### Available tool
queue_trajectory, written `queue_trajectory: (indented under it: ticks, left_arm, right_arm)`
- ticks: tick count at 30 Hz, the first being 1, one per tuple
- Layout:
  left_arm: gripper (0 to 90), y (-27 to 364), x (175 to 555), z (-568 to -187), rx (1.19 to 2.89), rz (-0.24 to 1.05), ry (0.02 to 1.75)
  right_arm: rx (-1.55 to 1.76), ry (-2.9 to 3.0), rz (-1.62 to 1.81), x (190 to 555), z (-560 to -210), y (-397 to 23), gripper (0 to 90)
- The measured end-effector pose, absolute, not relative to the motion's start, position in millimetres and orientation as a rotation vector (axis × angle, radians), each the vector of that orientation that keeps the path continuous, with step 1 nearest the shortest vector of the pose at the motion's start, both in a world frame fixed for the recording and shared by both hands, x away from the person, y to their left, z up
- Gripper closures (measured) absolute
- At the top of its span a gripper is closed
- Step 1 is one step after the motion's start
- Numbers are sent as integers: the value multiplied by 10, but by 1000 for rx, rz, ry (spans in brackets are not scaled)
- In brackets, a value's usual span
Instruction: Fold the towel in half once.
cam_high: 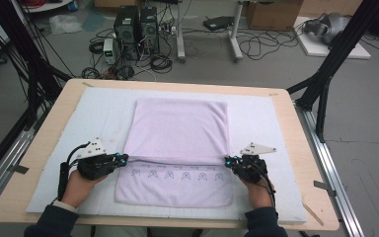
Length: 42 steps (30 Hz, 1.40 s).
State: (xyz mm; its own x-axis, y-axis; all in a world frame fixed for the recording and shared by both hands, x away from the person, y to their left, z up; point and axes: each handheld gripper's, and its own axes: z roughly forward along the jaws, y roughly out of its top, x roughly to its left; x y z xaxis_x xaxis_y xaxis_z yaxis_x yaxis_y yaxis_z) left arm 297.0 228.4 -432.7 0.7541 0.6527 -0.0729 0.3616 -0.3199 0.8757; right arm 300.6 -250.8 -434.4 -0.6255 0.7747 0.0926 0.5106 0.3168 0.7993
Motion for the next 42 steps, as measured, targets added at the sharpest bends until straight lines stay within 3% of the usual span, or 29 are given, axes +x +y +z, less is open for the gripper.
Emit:
queue_trajectory:
  ticks: [29, 42]
  left_arm:
    - [871, 2402, 2155, -4246, 1894, 322, 686]
    - [868, 2405, 2053, -4322, 1935, 296, 685]
  right_arm:
    - [1163, 2204, 1254, 2132, -4256, -2525, 864]
    - [1164, 2226, 1221, 2027, -4307, -2511, 850]
